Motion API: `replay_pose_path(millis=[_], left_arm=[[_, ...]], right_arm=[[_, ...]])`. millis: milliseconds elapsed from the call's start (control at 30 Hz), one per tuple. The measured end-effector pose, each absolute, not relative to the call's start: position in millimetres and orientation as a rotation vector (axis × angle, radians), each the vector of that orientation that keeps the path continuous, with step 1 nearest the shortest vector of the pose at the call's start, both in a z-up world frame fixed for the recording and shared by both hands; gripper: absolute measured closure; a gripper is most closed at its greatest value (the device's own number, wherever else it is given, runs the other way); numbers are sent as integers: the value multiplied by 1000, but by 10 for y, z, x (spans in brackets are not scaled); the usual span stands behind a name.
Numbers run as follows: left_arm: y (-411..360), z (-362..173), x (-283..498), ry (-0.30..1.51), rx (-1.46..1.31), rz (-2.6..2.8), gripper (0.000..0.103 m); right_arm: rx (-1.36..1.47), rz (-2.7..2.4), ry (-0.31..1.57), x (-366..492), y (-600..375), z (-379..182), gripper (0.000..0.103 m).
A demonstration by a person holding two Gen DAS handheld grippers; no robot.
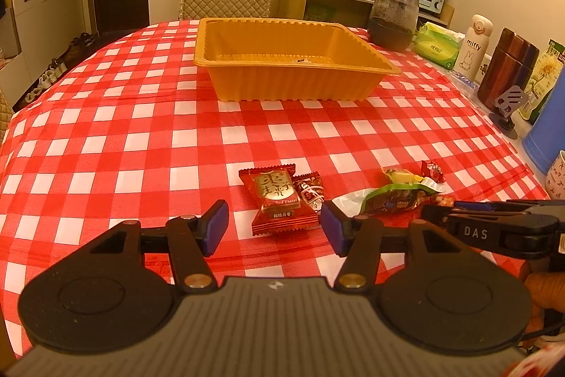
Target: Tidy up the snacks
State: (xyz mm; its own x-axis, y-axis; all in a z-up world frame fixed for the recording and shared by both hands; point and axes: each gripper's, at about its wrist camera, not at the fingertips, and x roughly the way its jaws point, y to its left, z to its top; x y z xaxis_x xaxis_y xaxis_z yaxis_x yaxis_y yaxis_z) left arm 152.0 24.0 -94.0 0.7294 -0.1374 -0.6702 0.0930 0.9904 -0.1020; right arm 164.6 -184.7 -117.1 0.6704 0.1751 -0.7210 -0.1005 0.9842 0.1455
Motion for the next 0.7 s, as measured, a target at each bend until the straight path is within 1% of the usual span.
replay_pose_path(millis=[67,167,467,700], left_arm=[[229,-953,1516,746,-56,-127,49],[226,-958,1520,748,-53,-128,49],[228,-1041,1601,752,-42,-106,49],[289,-1081,1801,749,-104,-96,50]], right_arm=[[86,158,823,1624,-1833,-1174,80],[82,162,823,1612,-1827,-1166,82],[102,135,790,1575,-1885,-1074,82],[110,143,788,1579,-1875,-1053,82]])
